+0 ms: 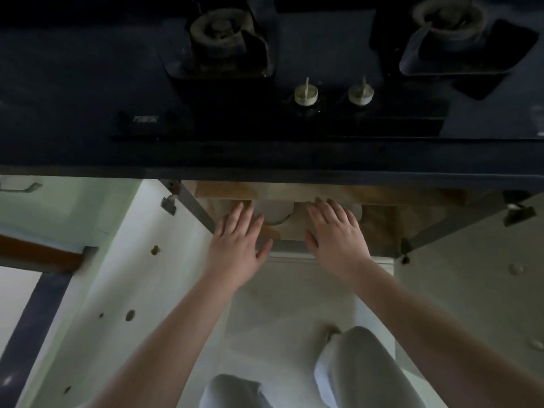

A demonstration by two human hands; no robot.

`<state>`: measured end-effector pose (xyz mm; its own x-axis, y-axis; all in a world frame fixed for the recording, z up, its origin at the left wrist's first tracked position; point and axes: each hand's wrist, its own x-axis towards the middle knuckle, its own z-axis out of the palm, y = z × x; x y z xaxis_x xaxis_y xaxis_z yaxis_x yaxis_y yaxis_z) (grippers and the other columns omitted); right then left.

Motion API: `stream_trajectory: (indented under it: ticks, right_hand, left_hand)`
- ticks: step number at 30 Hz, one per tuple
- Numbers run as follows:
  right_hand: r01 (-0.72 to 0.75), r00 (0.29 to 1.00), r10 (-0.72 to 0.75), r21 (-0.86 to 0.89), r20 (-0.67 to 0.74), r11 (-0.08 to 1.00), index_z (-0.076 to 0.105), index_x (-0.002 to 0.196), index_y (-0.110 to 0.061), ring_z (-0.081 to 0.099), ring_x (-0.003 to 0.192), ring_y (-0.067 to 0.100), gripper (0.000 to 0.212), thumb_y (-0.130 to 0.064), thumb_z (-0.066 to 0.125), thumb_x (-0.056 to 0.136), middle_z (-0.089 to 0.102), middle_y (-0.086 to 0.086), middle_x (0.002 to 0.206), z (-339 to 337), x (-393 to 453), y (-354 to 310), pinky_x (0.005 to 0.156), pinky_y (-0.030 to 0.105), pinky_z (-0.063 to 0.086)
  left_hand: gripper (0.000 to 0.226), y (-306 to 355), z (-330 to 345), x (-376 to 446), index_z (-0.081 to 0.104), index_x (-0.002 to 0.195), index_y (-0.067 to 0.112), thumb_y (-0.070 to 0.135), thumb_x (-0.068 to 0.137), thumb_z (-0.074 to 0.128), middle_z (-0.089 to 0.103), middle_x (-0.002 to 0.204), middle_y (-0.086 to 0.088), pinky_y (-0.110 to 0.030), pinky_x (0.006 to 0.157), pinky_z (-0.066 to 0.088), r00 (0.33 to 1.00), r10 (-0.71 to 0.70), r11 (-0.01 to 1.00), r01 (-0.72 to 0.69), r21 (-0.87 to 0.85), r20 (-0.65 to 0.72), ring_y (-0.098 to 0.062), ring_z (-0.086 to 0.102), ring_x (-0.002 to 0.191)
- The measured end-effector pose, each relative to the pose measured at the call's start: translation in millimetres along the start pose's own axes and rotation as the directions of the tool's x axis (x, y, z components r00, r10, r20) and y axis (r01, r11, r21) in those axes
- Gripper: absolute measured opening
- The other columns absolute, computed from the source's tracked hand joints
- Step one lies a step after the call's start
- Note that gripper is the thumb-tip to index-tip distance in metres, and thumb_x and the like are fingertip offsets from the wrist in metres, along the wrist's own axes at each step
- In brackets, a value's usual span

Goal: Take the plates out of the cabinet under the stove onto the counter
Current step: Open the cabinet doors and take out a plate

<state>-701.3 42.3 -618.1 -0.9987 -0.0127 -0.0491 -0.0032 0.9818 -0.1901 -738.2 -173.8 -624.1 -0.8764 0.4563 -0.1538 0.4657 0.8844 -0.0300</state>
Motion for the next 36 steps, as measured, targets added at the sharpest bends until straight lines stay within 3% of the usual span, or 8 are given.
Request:
stream_trajectory:
  ticks: [6,10,14,26,33,36]
  right_hand:
    - [-0.011,0.996,0.011,0.003,-0.085,1.000,0.033,0.148,-0.021,0.027,0.144,0.028,0.054,-0.041,0.041,0.099,0.037,0.005,0.154,64.4,48.7,22.0,0.118,0.043,0.016]
    - [0.005,0.984,-0.010,-0.032,-0.178,0.999,0.038,0.145,-0.022,0.033,0.141,0.028,0.051,-0.042,0.042,0.098,0.043,0.006,0.151,99.7,74.8,37.2,0.116,0.045,0.021]
    - [0.032,0.964,-0.047,-0.061,-0.260,0.998,0.042,0.143,-0.019,0.035,0.140,0.029,0.049,-0.039,0.042,0.099,0.045,0.007,0.148,126.0,97.1,45.6,0.115,0.047,0.027]
    - [0.017,0.863,-0.092,-0.154,-0.496,0.988,0.045,0.140,-0.018,0.041,0.135,0.028,0.051,-0.040,0.043,0.095,0.051,0.008,0.142,180.9,142.1,52.5,0.110,0.046,0.033]
    - [-0.036,0.836,-0.039,-0.126,-0.547,0.991,0.043,0.141,-0.020,0.044,0.132,0.029,0.054,-0.048,0.036,0.095,0.051,0.009,0.142,171.3,157.4,52.0,0.107,0.047,0.036]
    - [-0.050,0.859,0.029,-0.028,-0.511,0.998,0.038,0.144,-0.022,0.041,0.134,0.028,0.054,-0.048,0.036,0.097,0.047,0.009,0.144,162.5,164.9,54.4,0.109,0.047,0.034]
  left_hand:
    - [0.077,2.3,53.4,58.8,0.032,0.152,0.020,0.065,0.092,0.011,0.024,0.162,-0.007,-0.052,0.120,0.019,0.993,0.008,0.999,-0.013,-0.037,-0.121,-0.027,0.013,0.151]
    - [0.071,-2.6,91.2,92.1,0.031,0.151,0.021,0.063,0.095,0.021,0.027,0.161,-0.008,-0.050,0.120,0.020,0.982,-0.034,0.997,0.021,-0.073,-0.188,-0.028,0.019,0.149]
    - [0.071,-4.0,117.5,117.9,0.035,0.149,0.020,0.063,0.095,0.019,0.034,0.157,-0.010,-0.050,0.117,0.023,0.955,-0.029,0.998,0.009,-0.069,-0.295,-0.029,0.025,0.146]
    - [0.068,-31.2,150.9,158.3,0.035,0.148,0.020,0.060,0.095,0.021,0.036,0.156,-0.009,-0.055,0.112,0.029,0.865,-0.043,0.997,0.002,-0.082,-0.499,-0.034,0.027,0.145]
    - [0.064,-48.5,144.2,175.1,0.023,0.153,0.029,0.058,0.097,0.030,0.027,0.160,-0.007,-0.053,0.112,0.030,0.880,-0.110,0.987,0.043,-0.155,-0.462,-0.034,0.027,0.144]
    - [0.063,-58.3,136.4,185.1,0.019,0.153,0.036,0.060,0.096,0.033,0.032,0.158,-0.008,-0.048,0.101,0.042,0.903,-0.225,0.900,0.050,-0.433,-0.365,-0.034,0.038,0.139]
